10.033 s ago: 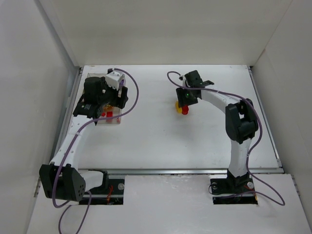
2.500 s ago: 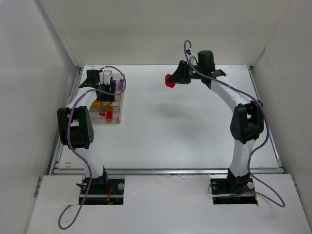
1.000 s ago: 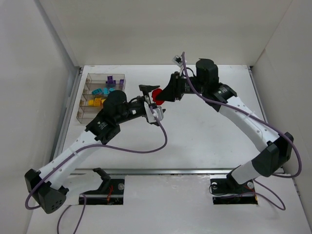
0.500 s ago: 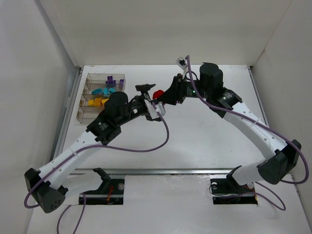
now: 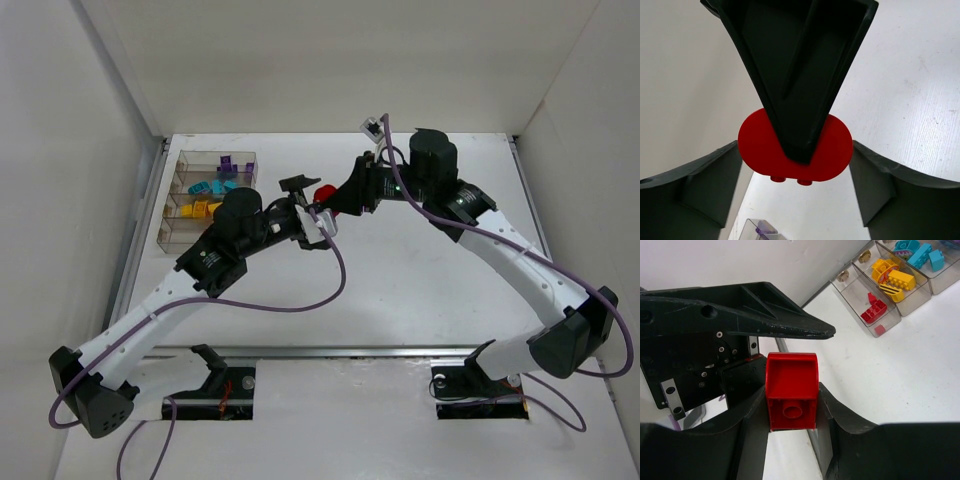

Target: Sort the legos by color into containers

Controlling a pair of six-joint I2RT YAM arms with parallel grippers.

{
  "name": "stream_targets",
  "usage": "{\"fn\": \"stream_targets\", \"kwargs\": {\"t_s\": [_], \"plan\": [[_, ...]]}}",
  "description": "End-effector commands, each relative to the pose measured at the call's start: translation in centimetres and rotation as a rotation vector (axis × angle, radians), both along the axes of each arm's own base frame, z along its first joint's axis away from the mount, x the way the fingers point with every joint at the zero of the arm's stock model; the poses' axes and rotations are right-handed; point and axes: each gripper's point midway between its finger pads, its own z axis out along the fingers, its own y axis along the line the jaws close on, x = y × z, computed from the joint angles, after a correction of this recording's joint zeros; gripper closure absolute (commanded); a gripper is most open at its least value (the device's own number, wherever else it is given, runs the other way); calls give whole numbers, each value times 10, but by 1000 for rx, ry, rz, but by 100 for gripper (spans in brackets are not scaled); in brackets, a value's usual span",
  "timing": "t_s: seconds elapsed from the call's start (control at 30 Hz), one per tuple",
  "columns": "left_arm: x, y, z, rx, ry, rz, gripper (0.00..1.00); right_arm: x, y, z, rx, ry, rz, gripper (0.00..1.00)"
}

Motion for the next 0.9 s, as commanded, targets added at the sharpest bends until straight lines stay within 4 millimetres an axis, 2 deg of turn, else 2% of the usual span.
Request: {"fn": "stream_targets", "kwargs": {"t_s": [0.0, 0.13, 0.23, 0.37, 0.43, 0.5, 0.53, 0.63, 0.67, 0.77, 0.8, 0.83, 0.87], "plan": [[-10, 2, 39, -88, -48, -20, 23, 0, 2, 16, 38, -46, 1, 100], [-11, 0, 42, -95, -55, -30, 30, 1, 4, 13, 34, -38, 10, 100], [-11, 0, 44, -101, -62, -30, 18, 3, 5, 9, 28, -30, 10, 100], [-11, 0, 44, -101, -62, -30, 17, 5, 7, 6, 23, -23, 10, 100], [-11, 1, 42, -89, -64, -30, 21, 5, 7, 9, 28, -30, 10, 100], [-11, 1, 42, -89, -63, -30, 27, 5, 7, 9, 28, -30, 10, 100], [-11, 1, 42, -89, -63, -30, 34, 3, 7, 10, 30, -30, 19, 100], [-13, -2, 44, -95, -70, -50, 42, 7, 10, 2, 19, -14, 19, 100], [-13, -2, 44, -95, -70, -50, 53, 7, 10, 2, 19, -14, 19, 100], [-15, -2, 43, -88, -60, -59, 74, 2, 12, 3, 21, -13, 37, 99], [-15, -2, 43, -88, -60, -59, 80, 2, 12, 3, 21, -13, 37, 95], [-16, -2, 41, -82, -53, -59, 89, 2, 12, 3, 21, -13, 37, 86], [-16, -2, 41, -82, -53, -59, 93, 2, 12, 3, 21, -13, 37, 79]]}}
